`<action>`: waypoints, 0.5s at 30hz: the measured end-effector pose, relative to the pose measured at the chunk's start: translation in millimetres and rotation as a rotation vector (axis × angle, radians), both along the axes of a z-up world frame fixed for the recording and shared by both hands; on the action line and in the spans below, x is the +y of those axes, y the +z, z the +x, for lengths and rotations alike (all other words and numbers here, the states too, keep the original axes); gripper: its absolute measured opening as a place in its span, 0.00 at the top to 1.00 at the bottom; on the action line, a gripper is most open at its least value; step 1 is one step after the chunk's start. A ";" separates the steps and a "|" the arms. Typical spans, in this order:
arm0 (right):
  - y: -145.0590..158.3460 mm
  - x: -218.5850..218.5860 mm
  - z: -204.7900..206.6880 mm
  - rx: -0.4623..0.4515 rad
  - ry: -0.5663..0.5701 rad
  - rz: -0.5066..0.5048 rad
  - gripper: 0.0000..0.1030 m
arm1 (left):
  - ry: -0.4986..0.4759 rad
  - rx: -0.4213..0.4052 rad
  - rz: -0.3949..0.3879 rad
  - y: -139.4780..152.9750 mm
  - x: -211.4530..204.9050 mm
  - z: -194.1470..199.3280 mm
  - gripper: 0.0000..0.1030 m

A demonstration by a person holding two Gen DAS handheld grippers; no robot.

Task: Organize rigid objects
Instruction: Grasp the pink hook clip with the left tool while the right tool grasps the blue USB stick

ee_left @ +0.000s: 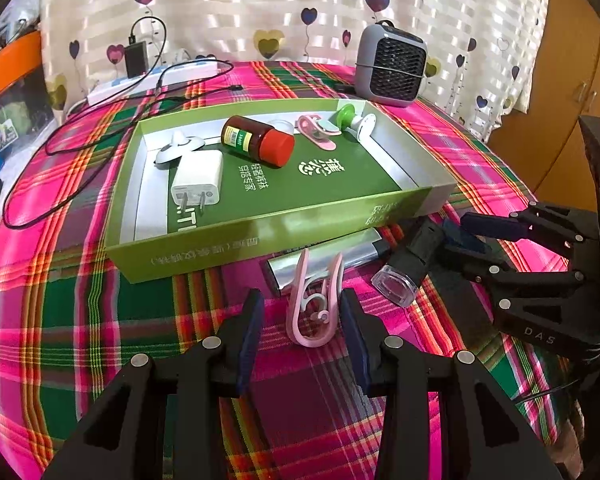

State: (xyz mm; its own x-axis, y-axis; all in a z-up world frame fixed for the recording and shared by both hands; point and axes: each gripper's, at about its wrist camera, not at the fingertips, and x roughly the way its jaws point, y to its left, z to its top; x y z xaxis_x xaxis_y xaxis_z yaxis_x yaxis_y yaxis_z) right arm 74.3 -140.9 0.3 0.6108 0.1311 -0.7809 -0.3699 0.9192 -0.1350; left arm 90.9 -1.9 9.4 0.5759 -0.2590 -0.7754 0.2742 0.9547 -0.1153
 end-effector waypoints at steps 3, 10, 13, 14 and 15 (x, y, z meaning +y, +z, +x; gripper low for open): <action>0.1 -1.6 1.0 0.007 -0.004 0.016 0.60 | 0.007 0.000 -0.014 0.2 2.1 1.3 0.63; 0.0 -3.1 1.4 0.012 -0.004 0.035 0.60 | 0.006 0.000 -0.017 0.2 3.2 2.2 0.64; -0.3 -3.5 0.5 0.013 -0.006 0.039 0.60 | 0.007 0.002 -0.022 0.4 3.4 2.3 0.64; -0.5 -3.7 0.4 0.013 -0.006 0.041 0.60 | 0.007 0.002 -0.022 0.4 3.1 2.4 0.64; -0.5 -3.8 0.1 0.015 -0.004 0.045 0.63 | 0.007 0.001 -0.020 0.0 2.9 2.0 0.64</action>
State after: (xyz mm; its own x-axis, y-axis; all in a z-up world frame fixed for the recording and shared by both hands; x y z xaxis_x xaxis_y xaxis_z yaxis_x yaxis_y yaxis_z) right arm 74.4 -144.6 -0.2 0.6000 0.1643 -0.7830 -0.3680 0.9257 -0.0877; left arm 92.9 1.0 9.4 0.5769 -0.2707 -0.7706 0.2674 0.9541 -0.1349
